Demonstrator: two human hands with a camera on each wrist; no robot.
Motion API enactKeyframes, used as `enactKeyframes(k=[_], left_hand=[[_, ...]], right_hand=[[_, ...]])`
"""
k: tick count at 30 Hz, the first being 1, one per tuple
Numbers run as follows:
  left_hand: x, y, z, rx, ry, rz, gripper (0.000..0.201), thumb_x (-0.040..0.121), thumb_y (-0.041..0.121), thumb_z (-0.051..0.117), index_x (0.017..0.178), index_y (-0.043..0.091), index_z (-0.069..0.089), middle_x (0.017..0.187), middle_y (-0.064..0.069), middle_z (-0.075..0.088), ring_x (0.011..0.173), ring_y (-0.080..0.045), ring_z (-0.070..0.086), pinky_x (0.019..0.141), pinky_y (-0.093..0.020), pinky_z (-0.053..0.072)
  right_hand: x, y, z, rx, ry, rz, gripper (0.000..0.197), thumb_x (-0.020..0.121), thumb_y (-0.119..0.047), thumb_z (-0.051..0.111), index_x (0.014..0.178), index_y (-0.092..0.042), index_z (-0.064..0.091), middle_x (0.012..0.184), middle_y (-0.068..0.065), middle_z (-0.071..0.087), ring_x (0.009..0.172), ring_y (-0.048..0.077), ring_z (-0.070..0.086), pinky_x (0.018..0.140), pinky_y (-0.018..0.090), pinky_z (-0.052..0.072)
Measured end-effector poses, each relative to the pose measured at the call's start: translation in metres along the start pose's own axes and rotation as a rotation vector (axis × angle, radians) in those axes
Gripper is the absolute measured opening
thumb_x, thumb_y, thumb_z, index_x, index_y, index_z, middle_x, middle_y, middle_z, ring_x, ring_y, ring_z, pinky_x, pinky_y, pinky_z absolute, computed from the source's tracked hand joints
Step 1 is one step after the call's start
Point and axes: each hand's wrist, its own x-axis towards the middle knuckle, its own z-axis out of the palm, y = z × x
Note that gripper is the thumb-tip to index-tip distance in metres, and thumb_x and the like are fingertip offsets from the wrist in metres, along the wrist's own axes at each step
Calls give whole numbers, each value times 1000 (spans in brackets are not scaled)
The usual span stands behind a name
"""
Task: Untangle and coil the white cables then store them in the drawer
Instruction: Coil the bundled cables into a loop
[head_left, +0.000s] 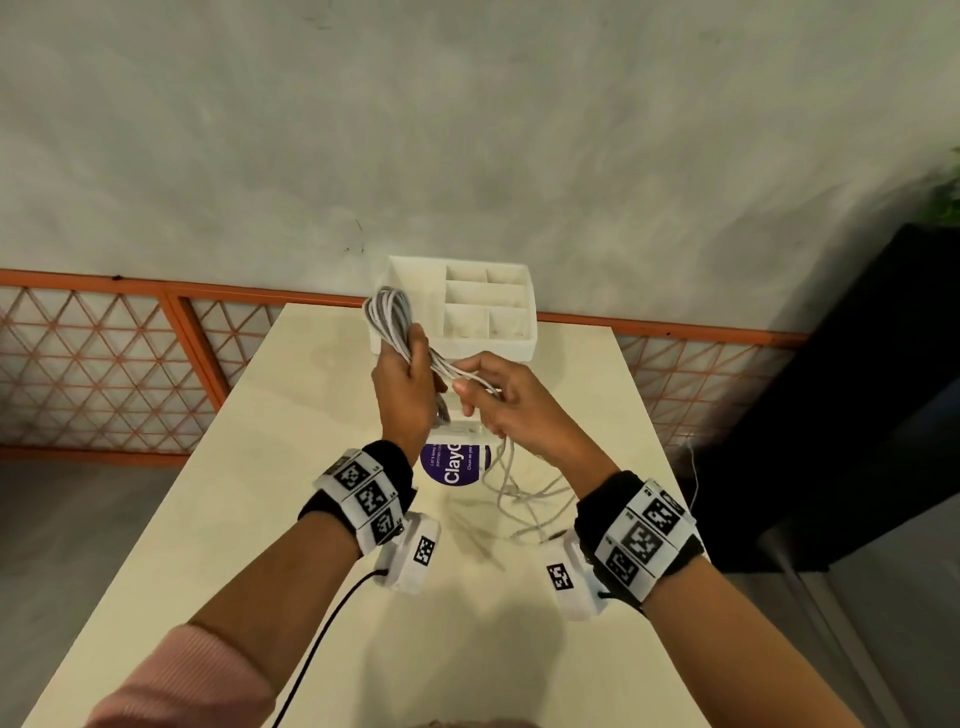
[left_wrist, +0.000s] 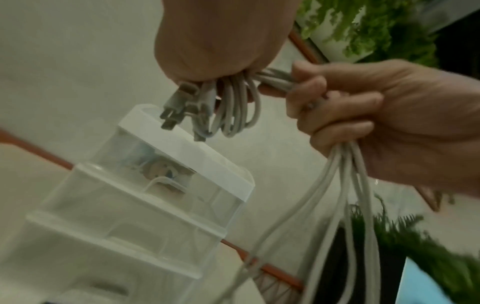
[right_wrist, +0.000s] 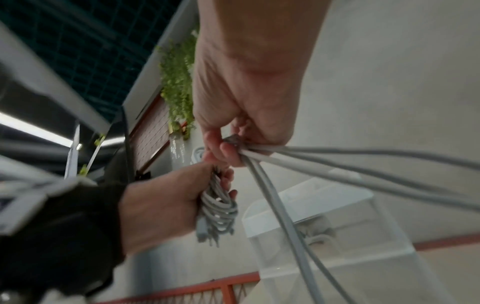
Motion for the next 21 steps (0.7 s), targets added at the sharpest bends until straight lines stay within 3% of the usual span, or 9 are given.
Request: enactKeyframes(k=[2,5,9,12,14,17,21], left_hand=[[2,-1,3,-76,23,-36,31,100,34,38,83,10,48,60,0,50,54,-15,49,55,-32,42],[5,0,5,-274,-41,-205,38,100,34,37,71,14,49,52,4,49,43,-11,48,46,-24,43],[5,9,8,-569,-40,-447,34,99,29,43,68,16,49,48,9,48,39,-6,47,49,-23,46],[7,16,8,-570,10,-458,33,97,28,46,66,17,48,47,9,43,37,-6,42,43,-20,44],[13,17,3,-599,85,-457,32,96,26,47,66,17,46,45,10,41,36,-6,38,42,-21,42],[22,15,-8,-675,139,-485,32,95,26,47,65,17,44,41,10,39,34,-7,34,44,-23,40],[15,14,-7,-656,3,-491,32,94,27,49,64,18,45,42,10,36,35,-7,31,43,-21,37]], right_hand=[[-3,-1,-1,41,-90,-9,35,98,-20,47,132,-17,51,74,-2,58,44,5,40,45,16,37],[-5,1,-5,-117,-249,32,44,101,-26,37,145,-31,31,70,-4,52,50,9,41,53,22,41],[-8,8,-2,-298,-428,67,53,102,-35,30,144,-50,2,69,-1,52,54,9,47,56,12,44],[-14,14,-1,-269,-517,51,59,102,-34,31,138,-56,-11,74,1,55,53,8,48,58,13,46],[-19,18,-8,-193,-520,15,56,102,-31,34,141,-53,0,76,1,58,56,12,46,61,16,45],[-26,32,-25,3,-382,11,48,100,-21,44,144,-34,33,72,3,55,58,13,43,59,22,40],[-24,33,-34,10,-363,64,39,93,-15,57,132,-21,54,71,9,60,54,9,38,53,18,36]])
